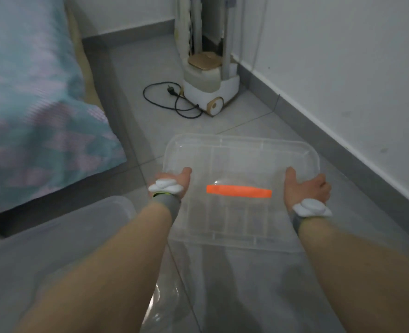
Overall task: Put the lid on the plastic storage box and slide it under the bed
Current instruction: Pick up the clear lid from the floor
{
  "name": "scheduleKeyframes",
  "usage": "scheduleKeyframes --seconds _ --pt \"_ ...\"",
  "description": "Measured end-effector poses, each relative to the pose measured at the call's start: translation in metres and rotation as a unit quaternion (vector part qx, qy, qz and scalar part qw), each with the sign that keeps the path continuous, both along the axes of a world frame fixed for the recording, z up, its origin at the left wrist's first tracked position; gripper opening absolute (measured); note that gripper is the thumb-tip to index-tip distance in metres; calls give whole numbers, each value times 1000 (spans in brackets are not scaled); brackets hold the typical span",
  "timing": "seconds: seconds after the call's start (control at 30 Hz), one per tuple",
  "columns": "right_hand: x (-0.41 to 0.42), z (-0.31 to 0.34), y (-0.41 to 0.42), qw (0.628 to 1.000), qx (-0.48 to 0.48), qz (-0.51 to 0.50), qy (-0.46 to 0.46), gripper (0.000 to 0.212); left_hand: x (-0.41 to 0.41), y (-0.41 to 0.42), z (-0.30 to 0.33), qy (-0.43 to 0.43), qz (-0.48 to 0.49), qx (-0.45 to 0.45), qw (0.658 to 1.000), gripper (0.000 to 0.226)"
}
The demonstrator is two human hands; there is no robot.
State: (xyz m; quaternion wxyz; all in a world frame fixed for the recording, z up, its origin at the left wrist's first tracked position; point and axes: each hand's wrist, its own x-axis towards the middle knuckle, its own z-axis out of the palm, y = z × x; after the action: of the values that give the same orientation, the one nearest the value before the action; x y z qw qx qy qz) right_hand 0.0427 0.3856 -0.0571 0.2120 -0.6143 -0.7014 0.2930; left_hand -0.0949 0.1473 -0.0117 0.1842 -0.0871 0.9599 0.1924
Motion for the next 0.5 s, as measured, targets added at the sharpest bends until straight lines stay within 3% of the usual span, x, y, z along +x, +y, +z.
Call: scheduleKeyframes --seconds 0.2,0.5 --pt "-32 92 -46 993 34 -41 105 78 -12 -53 99 86 47 89 991 96" --pt "-79 221 -156 971 43 72 223 70 -23 -194 193 207 92 178 958 67"
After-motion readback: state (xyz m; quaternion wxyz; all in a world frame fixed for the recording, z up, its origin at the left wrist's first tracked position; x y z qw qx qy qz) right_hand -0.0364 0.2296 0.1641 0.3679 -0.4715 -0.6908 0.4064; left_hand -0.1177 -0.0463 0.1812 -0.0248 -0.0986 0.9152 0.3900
